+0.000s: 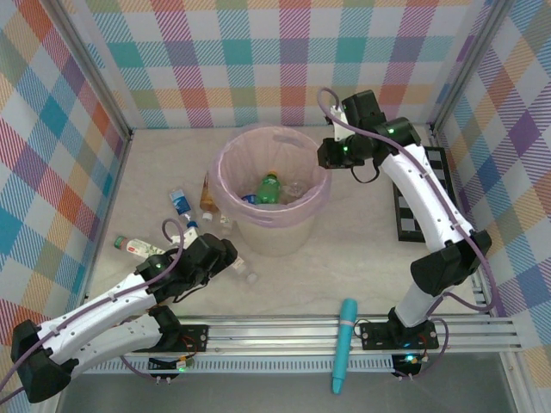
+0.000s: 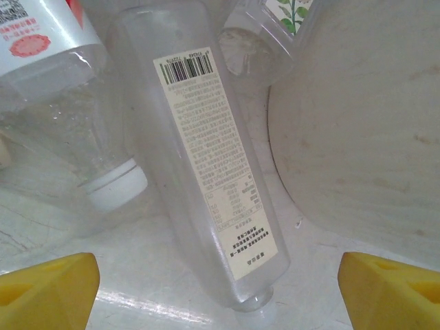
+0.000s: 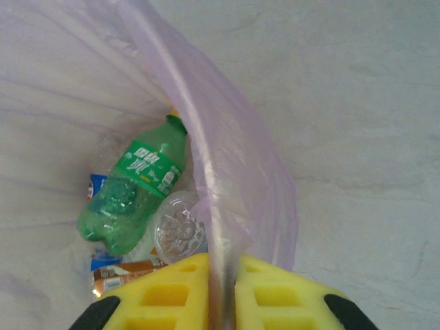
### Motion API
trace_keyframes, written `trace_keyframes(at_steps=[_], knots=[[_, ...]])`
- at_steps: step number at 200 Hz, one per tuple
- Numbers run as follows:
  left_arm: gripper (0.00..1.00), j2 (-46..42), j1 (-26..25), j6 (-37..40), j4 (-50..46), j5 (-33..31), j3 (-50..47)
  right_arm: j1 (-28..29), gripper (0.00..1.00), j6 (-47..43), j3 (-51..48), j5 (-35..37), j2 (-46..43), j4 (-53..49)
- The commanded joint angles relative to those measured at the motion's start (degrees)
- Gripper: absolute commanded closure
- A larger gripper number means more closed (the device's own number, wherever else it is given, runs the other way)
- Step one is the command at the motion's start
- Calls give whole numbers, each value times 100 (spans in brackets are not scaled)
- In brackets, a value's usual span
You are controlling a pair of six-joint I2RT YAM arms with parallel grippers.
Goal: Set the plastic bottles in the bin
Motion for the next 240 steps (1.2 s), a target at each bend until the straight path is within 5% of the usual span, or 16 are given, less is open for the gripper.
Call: trace_keyframes(at_steps=[1, 84, 189, 240], knots=[[10, 58, -99, -110, 284, -66, -98, -23, 90, -166, 258, 445, 3, -507], [10, 606, -101, -90, 1145, 188, -432, -177, 98, -483, 352, 1206, -342, -1060], [11, 2055, -100, 31, 2141, 442, -522, -247, 99, -541, -58, 1059, -866, -992], [32, 2572, -100, 49, 2310, 507, -396, -248, 99, -546, -251, 959, -956, -845]])
